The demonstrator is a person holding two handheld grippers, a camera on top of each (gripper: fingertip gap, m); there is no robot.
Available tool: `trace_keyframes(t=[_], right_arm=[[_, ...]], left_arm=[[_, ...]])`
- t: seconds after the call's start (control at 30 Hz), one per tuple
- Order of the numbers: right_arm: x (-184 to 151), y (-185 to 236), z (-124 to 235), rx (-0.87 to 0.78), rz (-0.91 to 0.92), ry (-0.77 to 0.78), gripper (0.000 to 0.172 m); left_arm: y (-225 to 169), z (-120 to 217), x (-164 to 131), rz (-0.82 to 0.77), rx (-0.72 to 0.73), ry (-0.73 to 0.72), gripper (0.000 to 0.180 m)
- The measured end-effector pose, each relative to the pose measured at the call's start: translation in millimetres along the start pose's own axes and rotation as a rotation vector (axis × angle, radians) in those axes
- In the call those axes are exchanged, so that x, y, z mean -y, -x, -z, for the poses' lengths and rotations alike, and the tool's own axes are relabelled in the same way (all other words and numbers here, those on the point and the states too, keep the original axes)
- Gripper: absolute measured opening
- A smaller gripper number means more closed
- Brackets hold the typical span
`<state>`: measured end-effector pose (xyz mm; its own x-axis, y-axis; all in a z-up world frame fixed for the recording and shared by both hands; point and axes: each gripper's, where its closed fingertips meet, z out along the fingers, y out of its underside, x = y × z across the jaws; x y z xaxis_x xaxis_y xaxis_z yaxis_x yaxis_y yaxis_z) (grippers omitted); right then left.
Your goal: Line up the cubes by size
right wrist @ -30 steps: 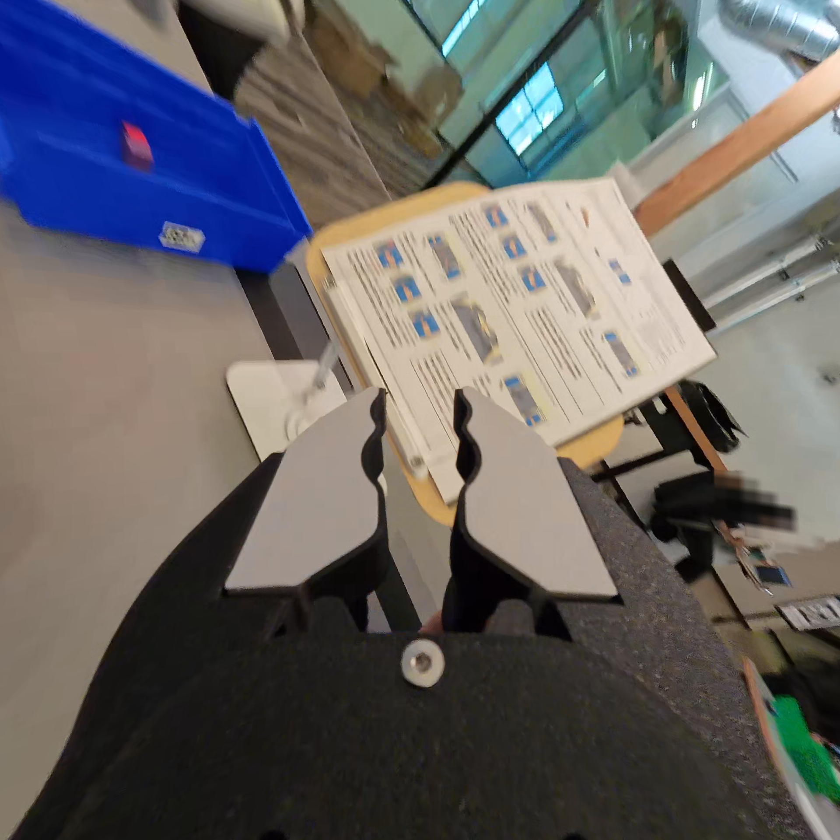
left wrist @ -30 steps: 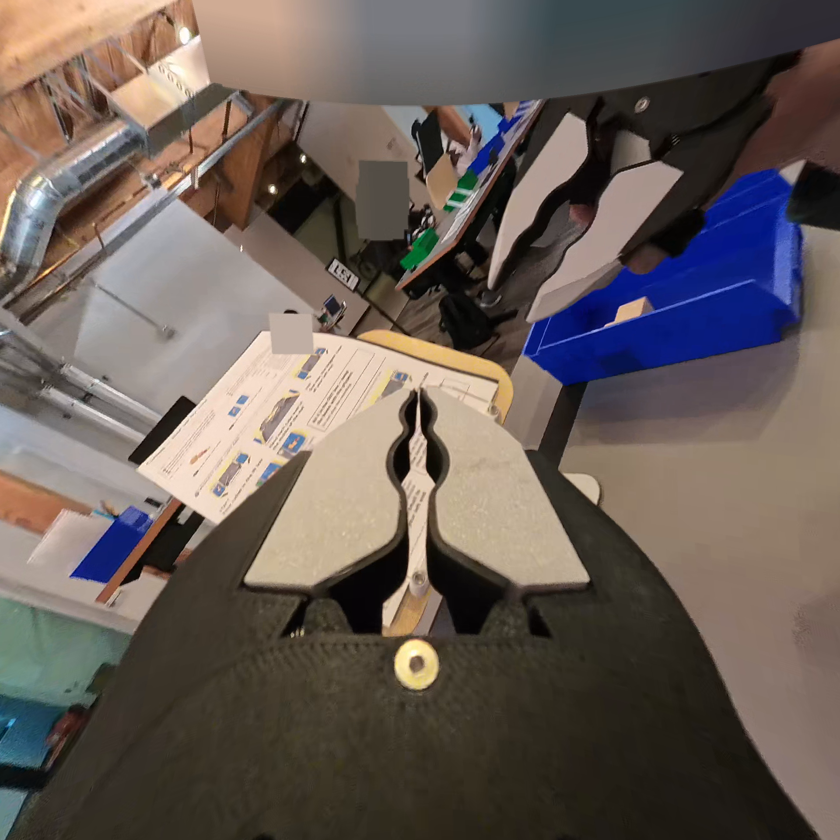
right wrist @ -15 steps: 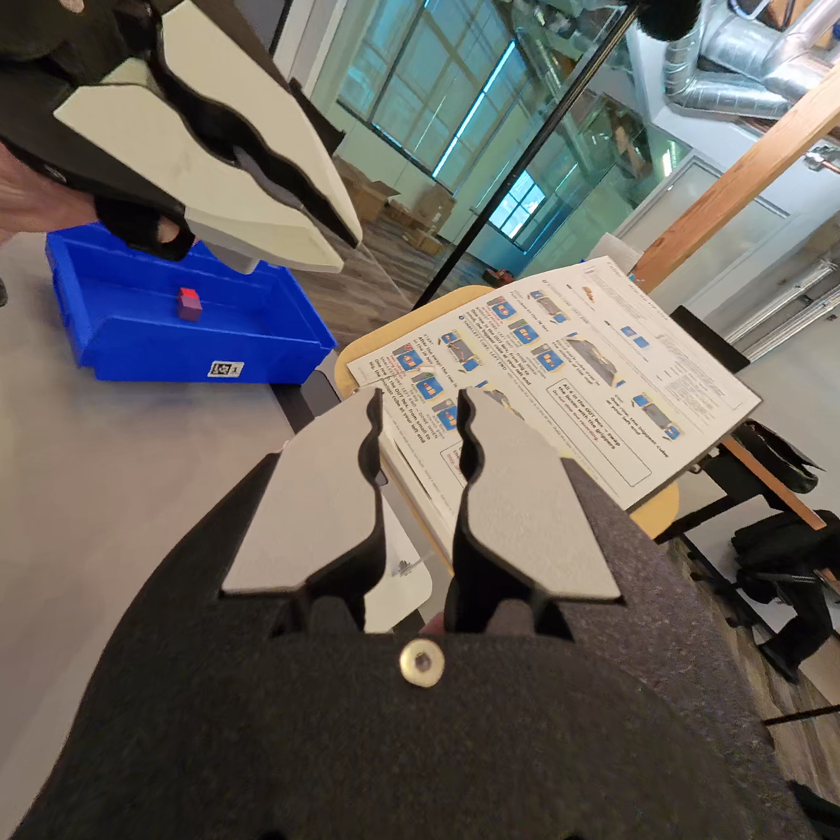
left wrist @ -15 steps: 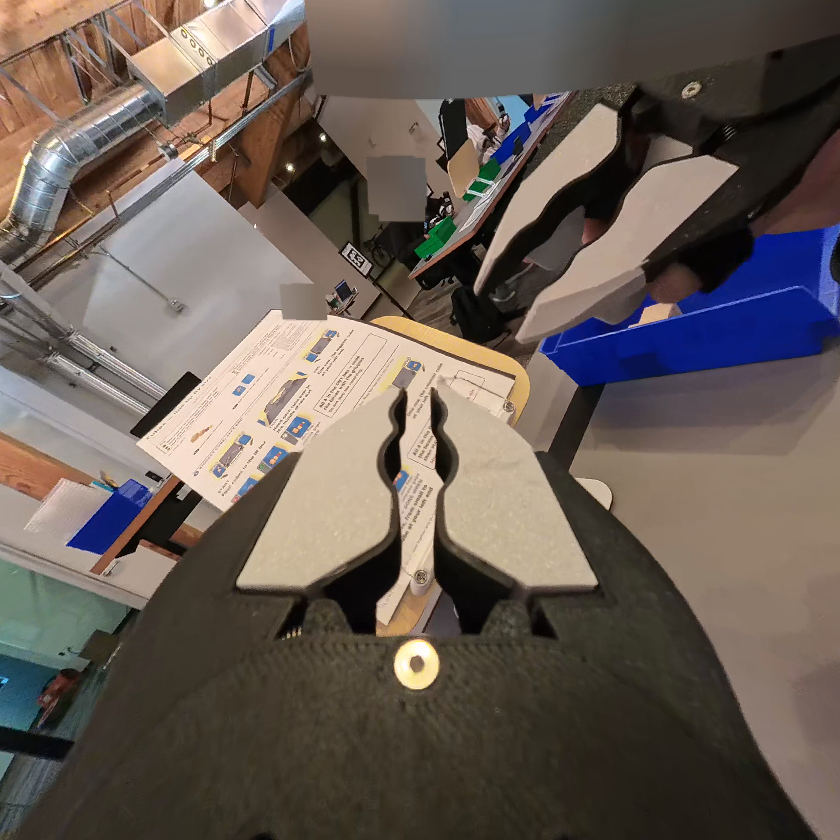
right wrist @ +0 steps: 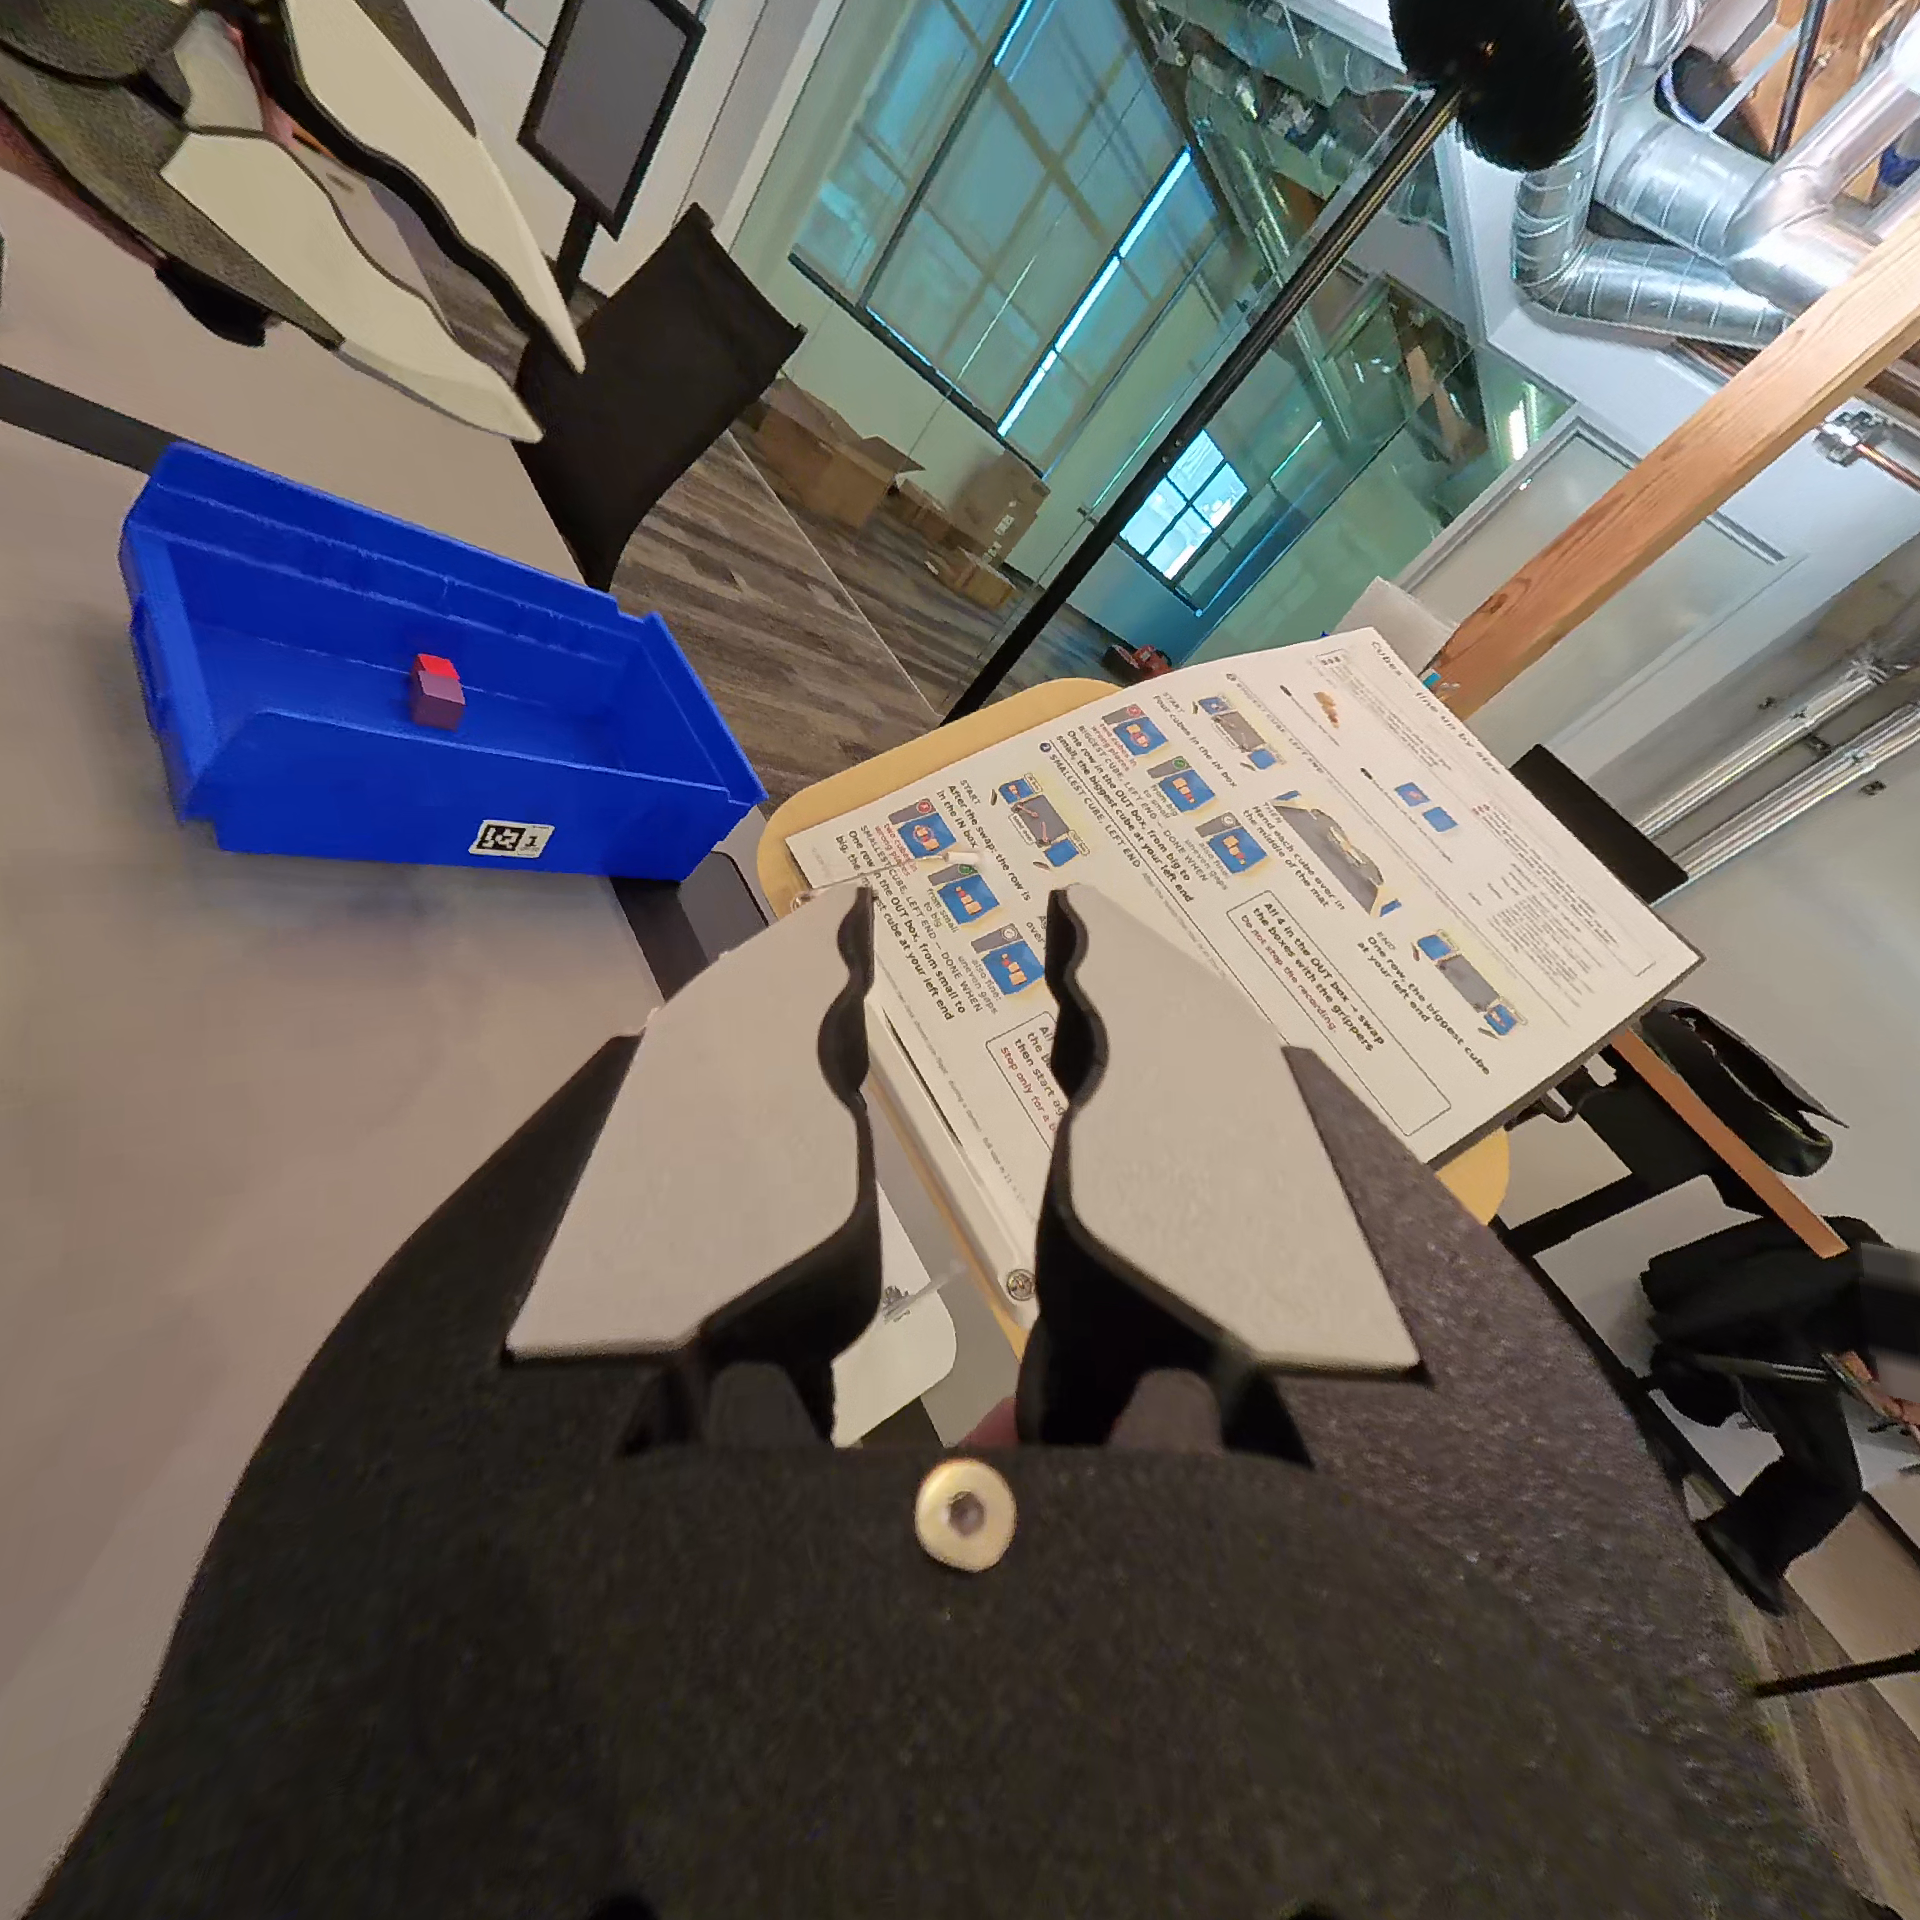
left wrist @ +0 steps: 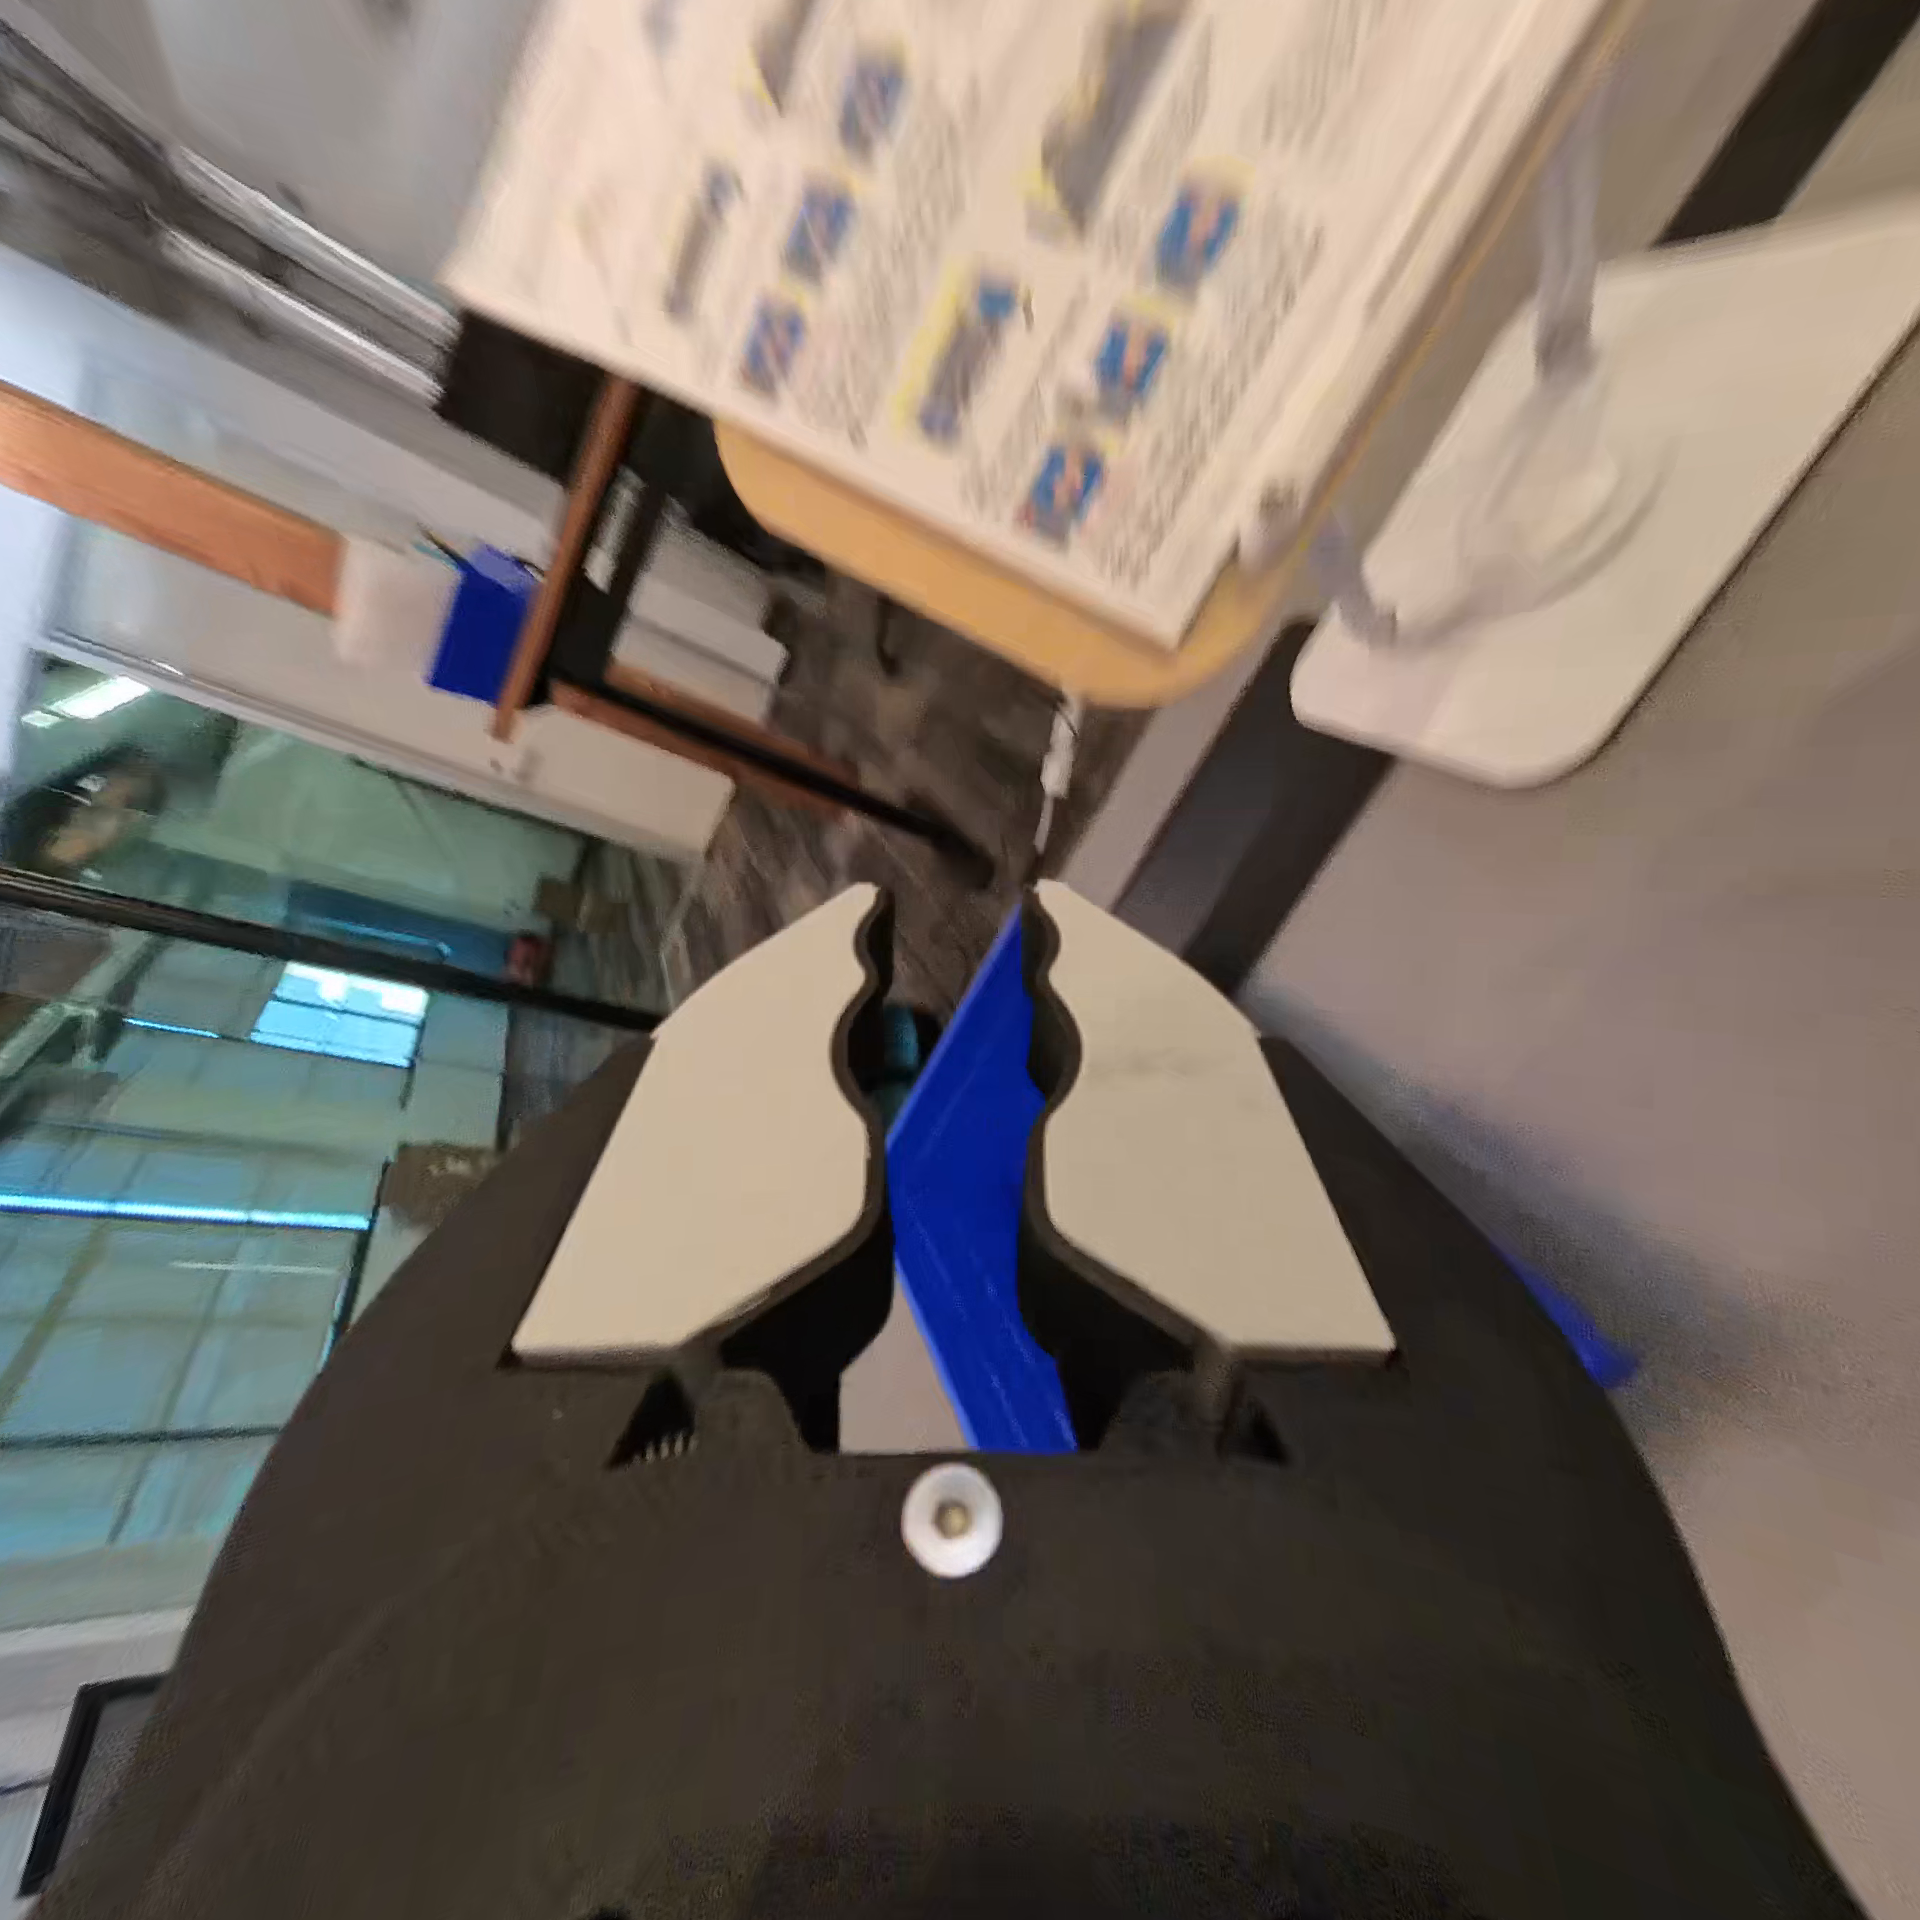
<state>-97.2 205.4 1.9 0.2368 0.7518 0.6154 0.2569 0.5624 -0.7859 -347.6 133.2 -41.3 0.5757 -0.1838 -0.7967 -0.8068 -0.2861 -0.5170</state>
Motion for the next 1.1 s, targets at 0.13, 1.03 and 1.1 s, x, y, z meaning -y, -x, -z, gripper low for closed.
trace_keyframes(t=[0.13, 1.03, 1.1], right_arm=[[-6.3, 3.3, -5.6, 0.013, 0.004, 0.024, 0.031], [-24.2, 38.8, -36.6, 0.136, 0.06, 0.068, 0.032], [-24.8, 39.2, -36.9, 0.137, 0.065, 0.07, 0.032]], left_arm=[[-8.6, -31.7, -81.5, -0.056, -0.218, 0.19, 0.03], [-89.2, -103.6, -312.1, -0.567, -0.822, 0.827, 0.041], [-91.7, -106.3, -312.9, -0.552, -0.822, 0.825, 0.033]])
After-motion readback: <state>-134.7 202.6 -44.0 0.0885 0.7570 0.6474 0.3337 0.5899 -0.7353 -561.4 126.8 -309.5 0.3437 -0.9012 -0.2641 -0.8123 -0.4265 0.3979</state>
